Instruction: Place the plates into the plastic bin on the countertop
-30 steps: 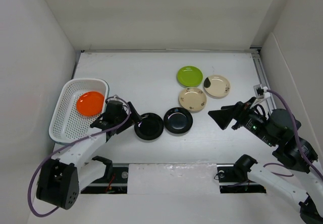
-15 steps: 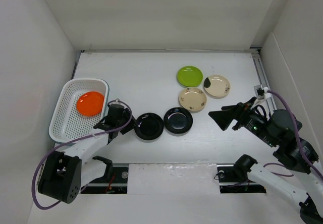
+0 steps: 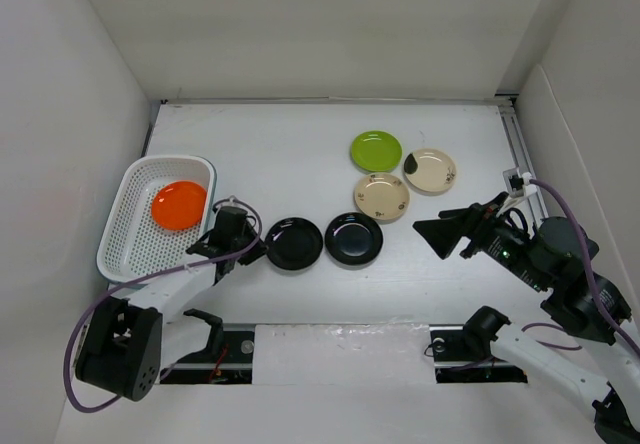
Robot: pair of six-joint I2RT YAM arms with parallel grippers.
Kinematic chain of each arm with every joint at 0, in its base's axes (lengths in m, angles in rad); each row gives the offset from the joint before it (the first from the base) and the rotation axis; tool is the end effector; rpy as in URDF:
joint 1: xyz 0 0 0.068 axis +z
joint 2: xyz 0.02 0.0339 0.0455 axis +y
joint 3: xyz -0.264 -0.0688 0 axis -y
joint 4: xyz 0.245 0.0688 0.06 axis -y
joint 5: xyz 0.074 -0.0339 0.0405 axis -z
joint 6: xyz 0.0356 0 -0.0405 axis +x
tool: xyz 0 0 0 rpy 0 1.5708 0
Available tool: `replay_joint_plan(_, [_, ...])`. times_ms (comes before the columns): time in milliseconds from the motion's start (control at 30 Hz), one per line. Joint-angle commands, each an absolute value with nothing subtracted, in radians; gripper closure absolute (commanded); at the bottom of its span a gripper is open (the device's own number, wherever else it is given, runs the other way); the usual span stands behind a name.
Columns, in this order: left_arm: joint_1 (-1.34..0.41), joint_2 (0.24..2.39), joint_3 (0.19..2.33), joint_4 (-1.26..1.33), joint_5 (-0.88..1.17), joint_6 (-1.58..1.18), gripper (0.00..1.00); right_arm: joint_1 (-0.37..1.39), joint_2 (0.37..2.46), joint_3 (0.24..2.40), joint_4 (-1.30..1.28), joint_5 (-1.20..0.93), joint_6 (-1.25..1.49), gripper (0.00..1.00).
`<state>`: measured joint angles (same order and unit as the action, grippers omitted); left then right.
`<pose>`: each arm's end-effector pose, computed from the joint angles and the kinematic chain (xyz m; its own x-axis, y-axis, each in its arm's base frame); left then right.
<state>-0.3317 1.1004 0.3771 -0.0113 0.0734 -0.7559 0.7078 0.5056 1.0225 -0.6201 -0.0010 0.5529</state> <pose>0.1930 -0.0692 0.1582 -0.7192 -0.4758 -0.5063 -0.1610 0.8230 -0.5448 0.0618 0.0529 0.4033 -0.4084 0.3417 -0.8464 -0.5128 0.6812 0.5225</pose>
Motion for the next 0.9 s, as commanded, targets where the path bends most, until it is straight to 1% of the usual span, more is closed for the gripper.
replay_joint_plan(0, [-0.33, 1.049, 0.445, -0.112, -0.008, -0.758, 1.0, 0.706, 0.508, 1.026, -0.572, -0.005, 0.538, 0.0])
replay_joint_plan(100, [-0.33, 0.952, 0.503, -0.196, -0.072, -0.769, 1.0, 0.706, 0.508, 1.026, -0.572, -0.005, 0.538, 0.0])
replay_joint_plan(167, [-0.33, 0.924, 0.59, -0.235, -0.095, -0.746, 1.0, 0.706, 0.508, 1.026, -0.572, -0.005, 0.538, 0.0])
replay_joint_plan(300, [-0.282, 0.962, 0.768, -0.311, -0.084, -0.701, 1.0, 0.706, 0.508, 1.026, -0.572, 0.005, 0.548, 0.0])
replay_joint_plan(367, [-0.22, 1.002, 0.837, -0.327, -0.084, -0.69, 1.0, 0.706, 0.508, 1.026, -0.563, 0.005, 0.548, 0.0])
replay_joint_plan(433, [-0.146, 1.038, 0.865, -0.307, -0.011, -0.69, 1.0, 0.706, 0.508, 1.026, -0.563, -0.005, 0.548, 0.0])
replay_joint_plan(467, [-0.064, 1.048, 0.877, -0.296, 0.011, -0.68, 1.0, 0.706, 0.508, 1.026, -0.563, -0.005, 0.548, 0.0])
replay_joint_plan(533, [0.021, 1.06, 0.897, -0.278, 0.034, -0.689, 1.0, 0.706, 0.518, 1.026, -0.563, -0.005, 0.548, 0.0])
replay_joint_plan(567, [0.105, 1.06, 0.908, -0.278, 0.06, -0.689, 1.0, 0.706, 0.518, 1.026, -0.563, -0.005, 0.548, 0.0])
replay_joint_plan(667, [0.217, 1.06, 0.908, -0.246, 0.083, -0.71, 1.0, 0.706, 0.529, 1.035, -0.563, -0.005, 0.538, 0.0])
replay_joint_plan(700, [0.291, 1.071, 0.897, -0.245, 0.083, -0.71, 1.0, 0.706, 0.529, 1.035, -0.563, -0.005, 0.529, 0.0])
replay_joint_plan(767, [0.363, 1.083, 0.876, -0.236, 0.095, -0.71, 1.0, 0.706, 0.529, 1.035, -0.563, -0.005, 0.529, 0.0])
replay_joint_plan(800, [0.438, 1.083, 0.861, -0.227, 0.127, -0.71, 1.0, 0.706, 0.529, 1.035, -0.563, -0.005, 0.529, 0.0])
replay_joint_plan(867, [0.504, 1.083, 0.81, -0.2, 0.143, -0.701, 1.0, 0.706, 0.529, 1.035, -0.563, -0.005, 0.529, 0.0])
